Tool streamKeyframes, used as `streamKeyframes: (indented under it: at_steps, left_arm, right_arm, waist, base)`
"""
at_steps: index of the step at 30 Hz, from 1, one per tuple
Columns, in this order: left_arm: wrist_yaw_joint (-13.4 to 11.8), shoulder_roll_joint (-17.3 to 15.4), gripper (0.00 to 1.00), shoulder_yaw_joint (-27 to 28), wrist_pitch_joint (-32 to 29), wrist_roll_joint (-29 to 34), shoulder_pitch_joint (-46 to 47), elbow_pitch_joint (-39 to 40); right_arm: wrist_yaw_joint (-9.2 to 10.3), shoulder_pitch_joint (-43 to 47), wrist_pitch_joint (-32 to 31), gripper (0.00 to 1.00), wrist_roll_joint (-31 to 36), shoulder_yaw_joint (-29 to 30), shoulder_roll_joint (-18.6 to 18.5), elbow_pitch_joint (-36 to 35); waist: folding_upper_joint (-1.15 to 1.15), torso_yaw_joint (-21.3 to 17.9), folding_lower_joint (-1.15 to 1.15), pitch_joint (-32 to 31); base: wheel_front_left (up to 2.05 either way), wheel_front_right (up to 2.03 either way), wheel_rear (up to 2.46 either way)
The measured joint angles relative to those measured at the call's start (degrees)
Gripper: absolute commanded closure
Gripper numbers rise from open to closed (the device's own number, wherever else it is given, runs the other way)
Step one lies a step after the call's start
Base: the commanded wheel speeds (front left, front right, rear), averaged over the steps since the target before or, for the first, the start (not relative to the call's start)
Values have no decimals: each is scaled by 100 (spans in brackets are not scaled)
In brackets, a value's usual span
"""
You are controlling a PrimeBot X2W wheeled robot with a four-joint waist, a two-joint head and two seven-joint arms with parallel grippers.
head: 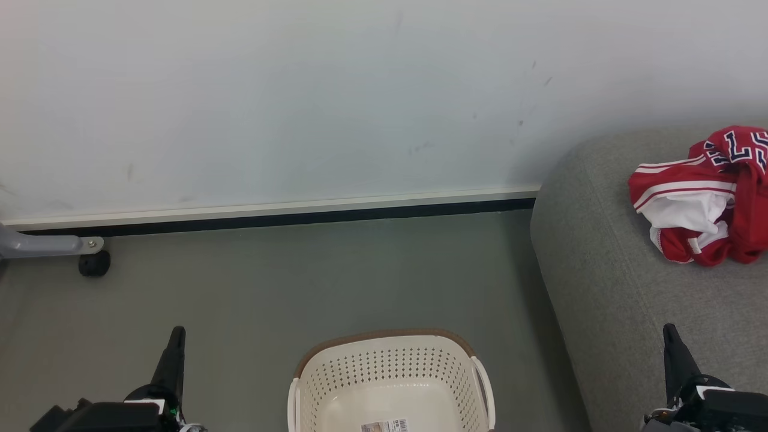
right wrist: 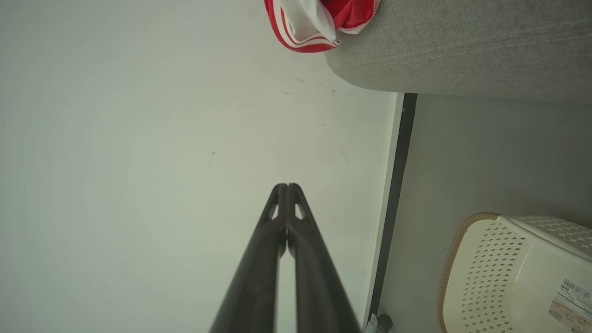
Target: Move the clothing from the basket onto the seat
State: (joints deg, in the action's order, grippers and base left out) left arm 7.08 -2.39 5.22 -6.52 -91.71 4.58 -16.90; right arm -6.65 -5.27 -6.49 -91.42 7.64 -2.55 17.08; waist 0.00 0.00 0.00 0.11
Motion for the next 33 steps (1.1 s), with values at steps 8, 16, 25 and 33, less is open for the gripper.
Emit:
streamKeyframes:
  at_steps: [8,16,25,33]
  left_arm:
    - [0,0,100,-1,0,0,0,-2]
    - [0,0,100,-1,0,0,0,-4]
    - [0,0,100,-1,0,0,0,-4]
    - [0,0,100,-1,0,-1,0,-5]
  right_arm:
    - [0,0,0,100,0,0,1,1]
    - [0,0,0,100,0,0,1,1]
    - [0,0,0,100,0,-1,1,1]
    - [-9,0,0,100,0,-1,1,2]
  waist:
    - [0,0,0,0]
    - [0,0,0,0]
    - [0,0,0,-1]
    - [0,0,0,-1]
  base:
    - [0,0,0]
    - [0,0,0]
    - [0,0,0]
    - [0,0,0]
